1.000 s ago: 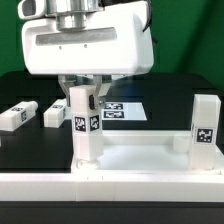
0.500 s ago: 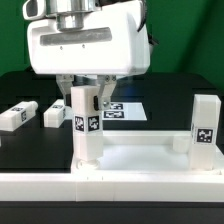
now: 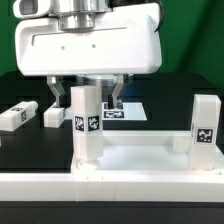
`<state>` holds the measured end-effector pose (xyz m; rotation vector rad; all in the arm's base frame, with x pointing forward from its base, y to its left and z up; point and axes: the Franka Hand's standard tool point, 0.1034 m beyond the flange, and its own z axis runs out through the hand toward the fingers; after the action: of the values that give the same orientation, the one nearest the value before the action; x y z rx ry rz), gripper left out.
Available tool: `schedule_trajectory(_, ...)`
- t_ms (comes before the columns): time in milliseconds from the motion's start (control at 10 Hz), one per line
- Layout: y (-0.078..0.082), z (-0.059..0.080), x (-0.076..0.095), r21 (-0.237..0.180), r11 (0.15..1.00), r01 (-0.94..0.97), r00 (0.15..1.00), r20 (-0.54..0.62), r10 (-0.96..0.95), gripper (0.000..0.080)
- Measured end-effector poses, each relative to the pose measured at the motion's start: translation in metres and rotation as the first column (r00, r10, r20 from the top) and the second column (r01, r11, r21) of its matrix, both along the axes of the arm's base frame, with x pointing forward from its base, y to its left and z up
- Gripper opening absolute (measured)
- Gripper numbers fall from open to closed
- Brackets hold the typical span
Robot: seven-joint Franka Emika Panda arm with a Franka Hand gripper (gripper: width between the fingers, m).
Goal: Assemble desk
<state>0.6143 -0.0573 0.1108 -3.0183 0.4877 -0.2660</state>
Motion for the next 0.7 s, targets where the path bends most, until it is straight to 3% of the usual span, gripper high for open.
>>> schedule_trajectory(300,-0.0015,0.0003,0.0002,-0.051,0.971,-0.234,0.972,0.002,0.234,0.0649)
schedule_trajectory(700,-0.0038,0.0009,0.0009,-0.112,0.868,-0.484,0.874,-0.009,0.486,0.0649)
